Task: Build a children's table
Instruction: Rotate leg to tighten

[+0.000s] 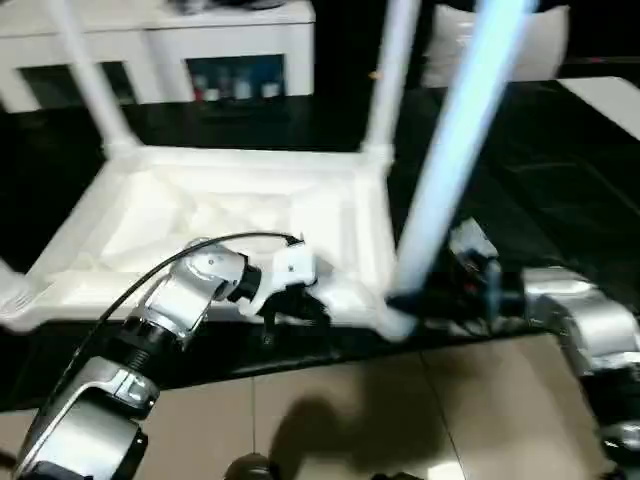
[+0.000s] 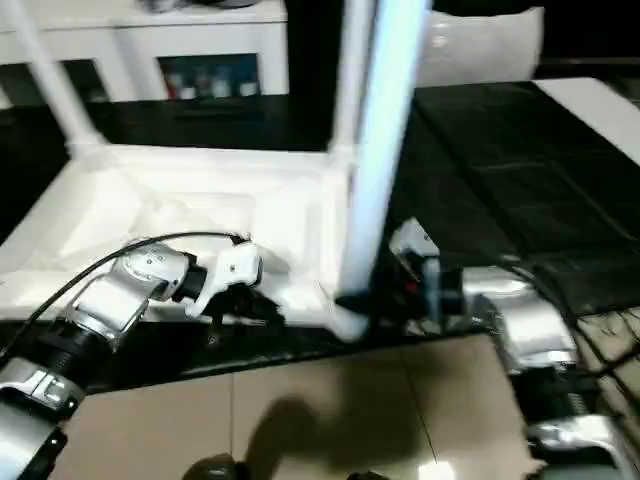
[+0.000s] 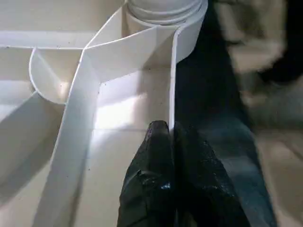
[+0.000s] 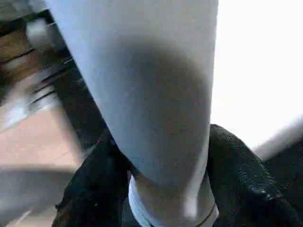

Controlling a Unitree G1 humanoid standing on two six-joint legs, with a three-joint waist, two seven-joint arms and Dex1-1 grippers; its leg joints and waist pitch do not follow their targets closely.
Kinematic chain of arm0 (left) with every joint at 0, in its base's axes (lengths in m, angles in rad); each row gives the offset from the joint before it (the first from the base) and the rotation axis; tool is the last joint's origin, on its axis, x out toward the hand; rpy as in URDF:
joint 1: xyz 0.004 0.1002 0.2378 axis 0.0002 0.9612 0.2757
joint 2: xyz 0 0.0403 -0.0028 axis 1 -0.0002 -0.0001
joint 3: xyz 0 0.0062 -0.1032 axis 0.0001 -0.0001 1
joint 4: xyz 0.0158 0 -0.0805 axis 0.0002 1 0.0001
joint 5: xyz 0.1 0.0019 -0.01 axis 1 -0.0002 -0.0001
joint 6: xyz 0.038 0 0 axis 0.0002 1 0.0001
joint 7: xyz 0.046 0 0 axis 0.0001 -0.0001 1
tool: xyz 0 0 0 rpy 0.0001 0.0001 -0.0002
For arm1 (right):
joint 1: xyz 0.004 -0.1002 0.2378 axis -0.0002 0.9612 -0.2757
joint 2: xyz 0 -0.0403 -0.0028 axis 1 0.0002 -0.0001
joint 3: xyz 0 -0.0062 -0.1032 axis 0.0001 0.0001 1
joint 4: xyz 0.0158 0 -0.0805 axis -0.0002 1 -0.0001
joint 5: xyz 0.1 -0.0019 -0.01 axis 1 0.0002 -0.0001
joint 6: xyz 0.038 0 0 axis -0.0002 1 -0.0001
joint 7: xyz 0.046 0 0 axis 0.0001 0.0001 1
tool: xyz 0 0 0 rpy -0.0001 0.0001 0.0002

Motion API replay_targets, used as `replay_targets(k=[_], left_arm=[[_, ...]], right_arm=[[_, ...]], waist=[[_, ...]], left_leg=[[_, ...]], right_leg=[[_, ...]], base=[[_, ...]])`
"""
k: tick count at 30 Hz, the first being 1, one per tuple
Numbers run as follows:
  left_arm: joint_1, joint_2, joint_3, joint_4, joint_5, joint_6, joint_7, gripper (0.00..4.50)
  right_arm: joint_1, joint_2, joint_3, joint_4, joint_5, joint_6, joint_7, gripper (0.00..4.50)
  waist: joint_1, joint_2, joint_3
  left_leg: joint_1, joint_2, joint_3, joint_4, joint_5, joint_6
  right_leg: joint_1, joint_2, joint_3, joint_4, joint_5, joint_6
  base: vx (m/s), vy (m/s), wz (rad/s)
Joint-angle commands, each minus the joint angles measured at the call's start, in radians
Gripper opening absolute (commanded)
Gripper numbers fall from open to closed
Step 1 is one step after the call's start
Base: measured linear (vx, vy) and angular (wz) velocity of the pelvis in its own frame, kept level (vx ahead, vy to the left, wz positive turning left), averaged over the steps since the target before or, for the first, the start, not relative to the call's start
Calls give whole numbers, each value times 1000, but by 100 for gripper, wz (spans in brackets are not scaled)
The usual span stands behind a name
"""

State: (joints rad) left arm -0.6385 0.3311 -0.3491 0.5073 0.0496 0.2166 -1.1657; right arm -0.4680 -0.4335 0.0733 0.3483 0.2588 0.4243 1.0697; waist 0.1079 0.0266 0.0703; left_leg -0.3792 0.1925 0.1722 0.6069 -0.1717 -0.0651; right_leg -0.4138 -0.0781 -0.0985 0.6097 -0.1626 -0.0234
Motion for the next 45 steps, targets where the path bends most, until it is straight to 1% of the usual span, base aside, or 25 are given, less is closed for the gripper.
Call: replay_targets(k=[1, 2, 4, 6, 8, 10, 11, 12, 13, 14, 16, 18, 20, 21, 23, 25, 27, 30, 32, 33, 34, 36, 38, 41, 45], left_arm=[[-35, -80, 30, -35, -38, 44, 78, 0], [-35, -80, 30, -35, -38, 44, 78, 0], [-59, -132, 56, -5, -8, 110, 209, 0], [-71, -157, 70, 10, 1, 137, 271, 0], [-84, -197, 87, 21, 2, 163, 352, 0], [-90, -222, 93, 20, -1, 167, 378, 0], [-90, -227, 93, 16, 0, 168, 379, 0], [-89, -227, 91, 12, 1, 170, 377, 0], [-88, -227, 90, 9, 2, 171, 375, 0], [-84, -222, 89, 2, 5, 168, 372, 0], [-78, -209, 82, -6, 6, 159, 356, 0], [-73, -196, 79, -8, 5, 145, 341, 0], [-71, -186, 75, -9, 4, 134, 329, 0], [-70, -179, 73, -9, 3, 126, 321, 0], [-65, -152, 62, -5, 3, 97, 280, 0], [-55, -107, 46, -6, -1, 48, 200, 0], [-53, -99, 44, -6, -1, 40, 186, 0], [-47, -65, 24, 0, 9, -13, 136, 0], [-46, -39, 8, 6, 15, -54, 95, 0], [-46, -25, 1, 7, 13, -74, 66, 0], [-43, -4, -8, -2, -2, -101, 4, 0], [-42, 3, -10, -6, -10, -106, -20, 0], [-41, 20, -21, -11, -13, -131, -60, 0], [-40, 36, -38, -9, -12, -160, -102, 0], [-37, 54, -60, -17, -8, -182, -149, 0]], right_arm=[[-32, 52, 17, 46, -29, 37, -125, 202], [-32, 52, 17, 46, -29, 37, -125, 202], [-78, 119, -15, 105, -60, 54, -292, 200], [-98, 154, -33, 127, -76, 55, -378, 199], [-118, 194, -33, 153, -115, -19, -471, 199], [-136, 212, -39, 171, -112, -42, -477, 265], [-141, 217, -44, 172, -102, -40, -468, 265], [-142, 219, -47, 169, -94, -38, -460, 267], [-143, 220, -49, 166, -90, -36, -456, 274], [-141, 215, -53, 153, -87, -32, -447, 299], [-132, 202, -54, 137, -87, -44, -424, 313], [-121, 182, -50, 125, -88, -62, -394, 320], [-114, 167, -50, 121, -87, -74, -378, 353], [-112, 159, -51, 122, -86, -78, -373, 353], [-98, 117, -52, 118, -87, -101, -324, 358], [-65, 46, -48, 81, -65, -128, -196, 391], [-59, 34, -47, 74, -62, -130, -176, 398], [-44, -11, -35, 64, -66, -146, -109, 435], [-37, -37, -38, 51, -46, -127, -55, 435], [-32, -53, -37, 46, -31, -124, -16, 435], [-21, -86, -24, 36, -11, -128, 67, 435], [-17, -99, -17, 34, -6, -133, 98, 435], [-11, -119, -4, 28, -3, -152, 156, 400], [-6, -133, 9, 22, 8, -160, 217, 382], [5, -149, 37, 5, 15, -174, 286, 352]], waist=[[-2, -15, -76], [-7, -15, -75], [-22, -16, -75], [-27, -17, -76], [-25, -17, -78], [-24, -15, -83], [-20, -14, -86], [-20, -12, -88], [-18, -12, -92], [-17, -12, -93], [-14, -8, -90], [-13, -10, -90], [-13, -9, -87], [-14, -7, -83], [-13, -9, -81], [-10, -9, -79], [-9, -8, -79], [-9, -5, -79], [-3, -4, -80], [0, -8, -81], [5, -6, -81], [14, -5, -81], [22, -4, -80], [30, -3, -83], [40, -4, -83]], left_leg=[[9, 29, -14, -72, -228, 22], [11, 28, -13, -71, -230, 23], [8, 24, -12, -68, -220, 31], [10, 20, -12, -66, -217, 27], [11, 20, -10, -66, -202, 31], [7, 22, -10, -65, -167, 47], [8, 24, -9, -64, -144, 62], [5, 24, -10, -63, -129, 68], [1, 26, -10, -60, -95, 83], [0, 26, -9, -59, -82, 91], [0, 27, -9, -58, -74, 112], [1, 28, -9, -58, -90, 116], [2, 29, -9, -59, -100, 112], [4, 29, -8, -61, -117, 108], [5, 29, -8, -62, -143, 99], [5, 31, -8, -63, -155, 99], [4, 31, -9, -63, -155, 100], [6, 33, -10, -64, -166, 93], [9, 35, -11, -64, -171, 94], [8, 36, -11, -64, -166, 97], [7, 37, -10, -63, -158, 100], [7, 38, -9, -62, -158, 105], [9, 40, -9, -63, -166, 102], [13, 42, -9, -63, -173, 93], [11, 45, -11, -64, -176, 88]], right_leg=[[62, -75, 43, -99, -451, -128], [60, -73, 43, -100, -452, -126], [60, -71, 42, -102, -452, -126], [60, -71, 40, -106, -473, -114], [58, -72, 42, -107, -460, -111], [62, -70, 46, -96, -362, -134], [62, -67, 48, -88, -297, -155], [65, -67, 49, -82, -258, -167], [67, -66, 50, -72, -180, -190], [67, -66, 50, -70, -151, -199], [67, -66, 50, -64, -98, -227], [69, -69, 50, -66, -106, -231], [69, -70, 50, -68, -124, -228], [67, -69, 50, -72, -147, -226], [68, -70, 50, -78, -194, -210], [69, -71, 50, -81, -214, -197], [68, -69, 50, -80, -217, -195], [66, -70, 48, -82, -242, -197], [66, -69, 49, -81, -232, -201], [67, -70, 49, -79, -224, -204], [66, -71, 50, -77, -213, -208], [64, -71, 50, -75, -210, -211], [62, -72, 50, -76, -223, -212], [60, -73, 50, -77, -237, -212], [60, -75, 52, -74, -233, -213]], base=[[0, 0, 0], [0, 0, 0], [0, 0, 0], [0, 0, 0], [0, 0, 0], [0, 0, 0], [0, 0, 0], [0, 0, 0], [0, 0, 0], [0, 0, 0], [0, 0, 0], [0, 0, 0], [0, 0, 0], [0, 0, 0], [0, 0, 0], [0, 0, 0], [0, 0, 0], [0, 0, 0], [0, 0, 0], [0, 0, 0], [0, 0, 0], [0, 0, 0], [0, 0, 0], [0, 0, 0], [0, 0, 0]])
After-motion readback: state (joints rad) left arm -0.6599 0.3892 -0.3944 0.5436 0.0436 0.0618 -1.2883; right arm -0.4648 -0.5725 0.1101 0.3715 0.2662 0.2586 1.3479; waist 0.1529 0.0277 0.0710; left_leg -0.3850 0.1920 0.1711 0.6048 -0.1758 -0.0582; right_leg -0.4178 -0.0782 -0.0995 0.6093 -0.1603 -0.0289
